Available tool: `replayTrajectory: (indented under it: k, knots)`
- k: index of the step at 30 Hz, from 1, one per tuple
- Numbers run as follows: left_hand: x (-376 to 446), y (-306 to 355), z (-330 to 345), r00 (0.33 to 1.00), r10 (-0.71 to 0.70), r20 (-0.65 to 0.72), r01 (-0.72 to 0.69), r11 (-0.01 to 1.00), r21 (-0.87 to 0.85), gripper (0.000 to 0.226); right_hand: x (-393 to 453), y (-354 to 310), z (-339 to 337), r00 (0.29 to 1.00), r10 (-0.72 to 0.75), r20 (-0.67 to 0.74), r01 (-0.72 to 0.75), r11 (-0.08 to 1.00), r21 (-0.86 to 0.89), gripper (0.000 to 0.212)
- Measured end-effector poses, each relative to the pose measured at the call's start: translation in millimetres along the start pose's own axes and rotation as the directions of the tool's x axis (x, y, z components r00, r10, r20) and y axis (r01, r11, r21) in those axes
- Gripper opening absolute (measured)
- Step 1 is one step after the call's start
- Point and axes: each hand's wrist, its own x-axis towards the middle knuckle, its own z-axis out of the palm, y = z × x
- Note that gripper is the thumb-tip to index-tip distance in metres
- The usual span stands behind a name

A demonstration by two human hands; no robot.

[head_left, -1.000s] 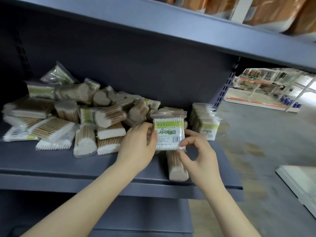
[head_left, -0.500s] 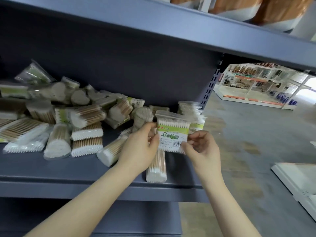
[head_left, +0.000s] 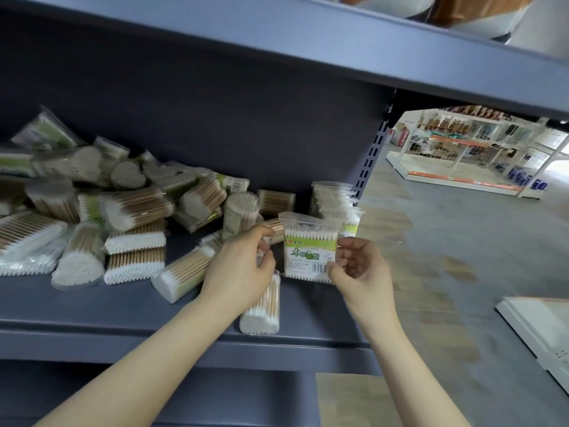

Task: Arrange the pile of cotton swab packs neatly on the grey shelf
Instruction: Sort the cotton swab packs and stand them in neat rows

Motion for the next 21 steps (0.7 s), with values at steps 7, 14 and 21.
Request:
replayTrajectory:
  k: [7,14,21]
  knots:
    - [8,15,15,0.988,0.133,0.078,-0.146,0.973,0.180,0.049,4,26,-23,0.997,-0.009,0.073,0.032,0.949,-0.314,0.039]
    - [22,27,33,0.959,0.194,0.205,-0.257,0.901,0.350,0.049,10,42,-37,0.992,-0.033,0.118,0.082,0.893,-0.442,0.045]
    - [32,33,42,0.947,0.199,0.253,-0.276,0.906,0.322,0.036,23,45,-44,0.993,-0.042,0.109,0.088,0.884,-0.460,0.043]
